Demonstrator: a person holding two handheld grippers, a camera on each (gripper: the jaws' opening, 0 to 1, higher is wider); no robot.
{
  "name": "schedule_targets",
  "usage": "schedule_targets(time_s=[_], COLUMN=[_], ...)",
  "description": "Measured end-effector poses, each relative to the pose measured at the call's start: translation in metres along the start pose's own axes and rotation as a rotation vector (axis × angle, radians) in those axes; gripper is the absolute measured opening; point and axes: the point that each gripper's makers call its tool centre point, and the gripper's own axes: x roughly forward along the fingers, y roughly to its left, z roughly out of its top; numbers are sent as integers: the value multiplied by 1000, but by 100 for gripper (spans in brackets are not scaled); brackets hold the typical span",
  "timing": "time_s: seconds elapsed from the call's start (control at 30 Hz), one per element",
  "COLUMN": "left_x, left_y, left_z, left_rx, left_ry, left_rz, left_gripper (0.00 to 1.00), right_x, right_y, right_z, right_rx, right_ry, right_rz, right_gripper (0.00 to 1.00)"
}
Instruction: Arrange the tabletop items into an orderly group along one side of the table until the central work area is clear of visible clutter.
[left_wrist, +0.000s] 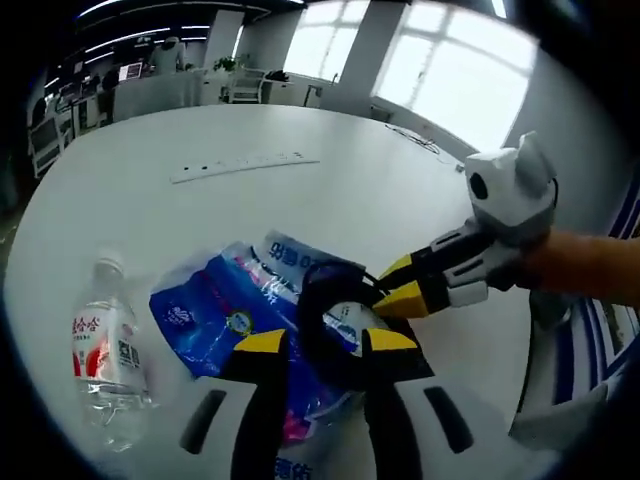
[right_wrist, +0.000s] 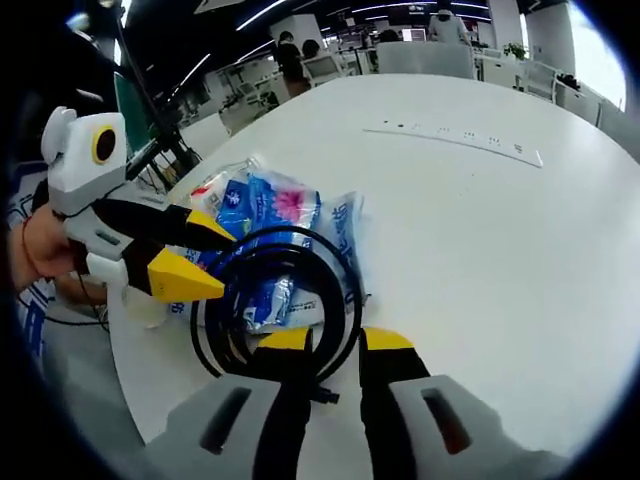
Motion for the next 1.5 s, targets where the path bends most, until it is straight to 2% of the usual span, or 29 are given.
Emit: schedule_targets(time_s=[0.3,0.37,0.43,0.53,0.9,1.2,1.5], left_x=[4,4,5,5,0,-9,-20], left_y=[-6,-3,-3,-1,-3,-14,-31], left_z=[-4,-8,-7,-7,3,13,24], left_rx=[17,21,-8,-10,-79,-66,-37], left_ry=[47,75,73,80,53,18,-15], left_rz=[8,25,27,35,34,21,6], left_gripper=[20,15,13,10,3,1,0], right_x=[2,2,2,1,-8,-28,-54], right_y=[0,0,-1,-2,-2,1,5], right_z=[4,5,5,7,6,11,16], right_rx=[36,49,61,97,178,198,180], right_ry=[-21,-25,-22,-35,-46,-76,-111], right_rz=[-30,-41,-49,-55,-62,-52,-57], right_gripper=[7,4,4,3,2,1,1])
